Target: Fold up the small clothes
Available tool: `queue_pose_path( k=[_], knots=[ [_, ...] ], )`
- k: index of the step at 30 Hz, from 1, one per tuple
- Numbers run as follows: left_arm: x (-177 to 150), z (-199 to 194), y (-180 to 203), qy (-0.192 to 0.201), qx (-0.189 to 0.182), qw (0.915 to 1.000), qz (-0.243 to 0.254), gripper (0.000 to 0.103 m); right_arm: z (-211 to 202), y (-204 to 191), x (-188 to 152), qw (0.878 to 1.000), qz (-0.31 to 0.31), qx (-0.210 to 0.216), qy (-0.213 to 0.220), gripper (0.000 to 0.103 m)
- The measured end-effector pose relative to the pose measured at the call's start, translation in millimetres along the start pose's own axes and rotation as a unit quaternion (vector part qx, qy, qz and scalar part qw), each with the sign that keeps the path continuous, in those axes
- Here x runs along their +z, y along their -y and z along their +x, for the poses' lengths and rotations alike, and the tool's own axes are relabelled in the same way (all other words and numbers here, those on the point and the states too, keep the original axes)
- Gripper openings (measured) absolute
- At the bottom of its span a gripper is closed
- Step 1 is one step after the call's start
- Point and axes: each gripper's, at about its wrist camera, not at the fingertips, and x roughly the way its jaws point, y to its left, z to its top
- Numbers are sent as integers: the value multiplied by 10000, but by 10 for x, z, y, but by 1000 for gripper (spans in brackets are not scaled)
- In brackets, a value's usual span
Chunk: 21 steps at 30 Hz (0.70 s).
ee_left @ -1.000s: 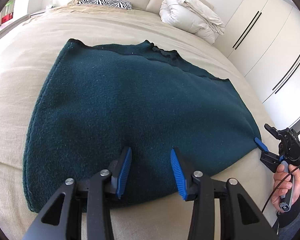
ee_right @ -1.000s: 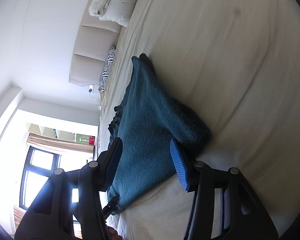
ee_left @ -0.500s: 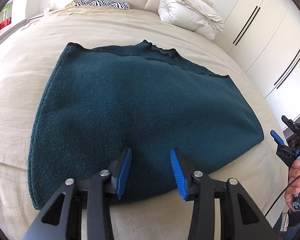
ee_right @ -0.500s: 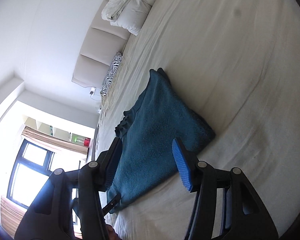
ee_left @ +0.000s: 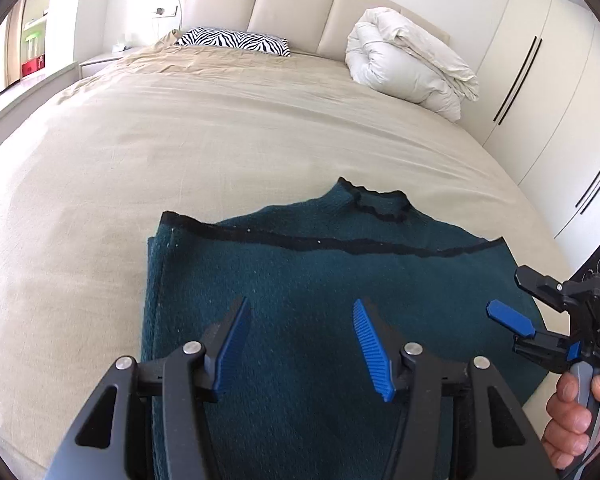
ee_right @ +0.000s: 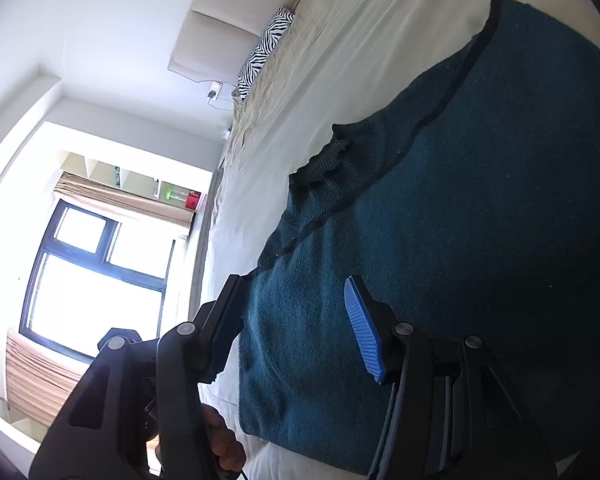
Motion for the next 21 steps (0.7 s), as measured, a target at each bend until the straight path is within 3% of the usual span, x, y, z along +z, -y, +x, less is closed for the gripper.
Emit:
queue_pose_path(
  k=[5, 7, 9, 12, 17, 21],
  knots=[
    [146, 364, -181, -197, 279, 9994, -52, 57, 622, -72, 229, 9996, -66, 3, -275, 52],
    [134, 483, -282, -245, 187, 9994, -185, 58, 740, 52, 363, 9996, 72, -186, -179, 50],
    [122, 507, -331, -160, 65, 9996, -216, 60, 742, 245, 503, 9995, 299, -46, -95, 45],
    [85, 531, -370, -89, -45, 9997, -242, 61, 611, 469, 694, 9980, 567, 283, 85, 36],
    [59, 553, -341, -24, -102, 9999, -118, 64, 107, 829, 960, 9943, 787, 183, 698, 31],
    [34, 549, -364, 41, -190, 9997, -127, 66, -357, 1148, 1152, 9845, 1131, -50, 1337, 33]
  ],
)
